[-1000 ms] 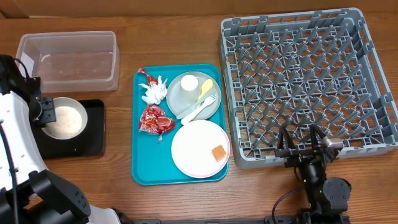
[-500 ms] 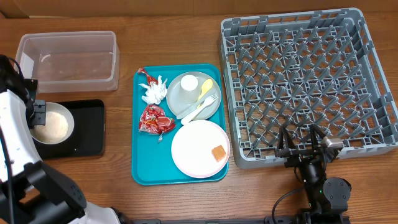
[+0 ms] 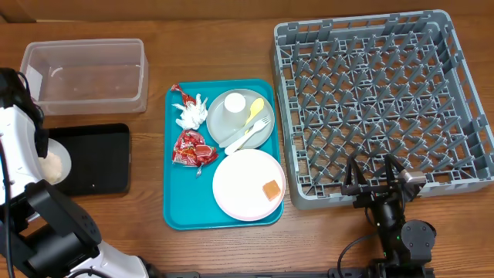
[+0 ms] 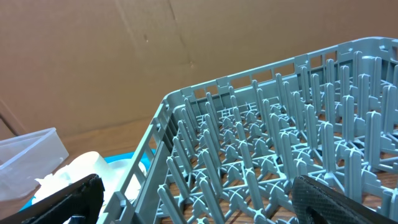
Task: Sort waste into correct bins and load items into the dishwasher rack
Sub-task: 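Tilt the bowl with the left gripper, pouring rice onto the black tray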
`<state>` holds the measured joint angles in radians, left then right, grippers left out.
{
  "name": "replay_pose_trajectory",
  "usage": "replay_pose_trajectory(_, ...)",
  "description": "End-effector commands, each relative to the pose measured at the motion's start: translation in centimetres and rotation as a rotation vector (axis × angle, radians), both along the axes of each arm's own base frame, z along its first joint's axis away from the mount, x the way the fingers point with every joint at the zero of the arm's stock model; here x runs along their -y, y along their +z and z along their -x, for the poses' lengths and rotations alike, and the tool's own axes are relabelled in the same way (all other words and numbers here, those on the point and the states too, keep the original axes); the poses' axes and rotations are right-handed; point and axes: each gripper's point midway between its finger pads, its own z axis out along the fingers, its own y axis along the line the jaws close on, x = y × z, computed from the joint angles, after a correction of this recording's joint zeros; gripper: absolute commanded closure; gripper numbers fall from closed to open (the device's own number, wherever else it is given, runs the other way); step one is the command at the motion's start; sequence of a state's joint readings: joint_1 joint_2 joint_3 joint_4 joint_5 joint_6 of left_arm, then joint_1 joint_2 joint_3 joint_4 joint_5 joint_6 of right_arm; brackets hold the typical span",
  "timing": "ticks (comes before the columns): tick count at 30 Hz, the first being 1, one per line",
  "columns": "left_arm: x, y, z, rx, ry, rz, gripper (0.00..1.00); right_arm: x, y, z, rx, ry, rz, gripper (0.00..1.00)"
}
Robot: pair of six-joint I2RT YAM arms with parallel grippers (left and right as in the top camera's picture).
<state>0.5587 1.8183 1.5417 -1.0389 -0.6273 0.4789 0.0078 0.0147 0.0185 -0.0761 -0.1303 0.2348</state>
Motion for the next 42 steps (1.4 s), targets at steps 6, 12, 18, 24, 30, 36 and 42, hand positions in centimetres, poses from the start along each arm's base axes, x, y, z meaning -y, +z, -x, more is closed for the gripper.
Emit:
replay_pose_trajectory(6,-2.4,3.0,0.0,-0.010,0.045,-0.196,0.96,0.1,-0.2,0.0,0.003,-0.007,0.000,0.00)
replay_pose_trajectory(12,-1.5,3.3,-1.7,-0.024,-0.028,-0.214,0.96,0.1,-0.2,0.0,0.003,-0.007,0.000,0.00)
replay_pose_trajectory(18,0.0,3.6,-3.2,-0.058,-0.102,-0.235,0.96,0.1,-0.2,0.0,0.003,-0.007,0.000,0.00)
replay_pose_trajectory(24,0.6,3.5,-2.6,-0.146,-0.108,-0.304,0.96,0.1,-0.2,0.0,0.003,-0.007,0.000,0.00)
replay_pose_trajectory(30,0.3,2.6,-1.6,-0.205,-0.095,-0.358,0.96,0.1,-0.2,0.0,0.003,-0.007,0.000,0.00)
replay_pose_trajectory(36,0.6,2.1,-2.0,-0.222,-0.111,-0.404,0.96,0.1,-0.2,0.0,0.003,-0.007,0.000,0.00)
replay_pose_trajectory(42,0.5,1.7,-2.3,-0.215,-0.121,-0.421,0.96,0.1,-0.2,0.0,0.003,-0.007,0.000,0.00)
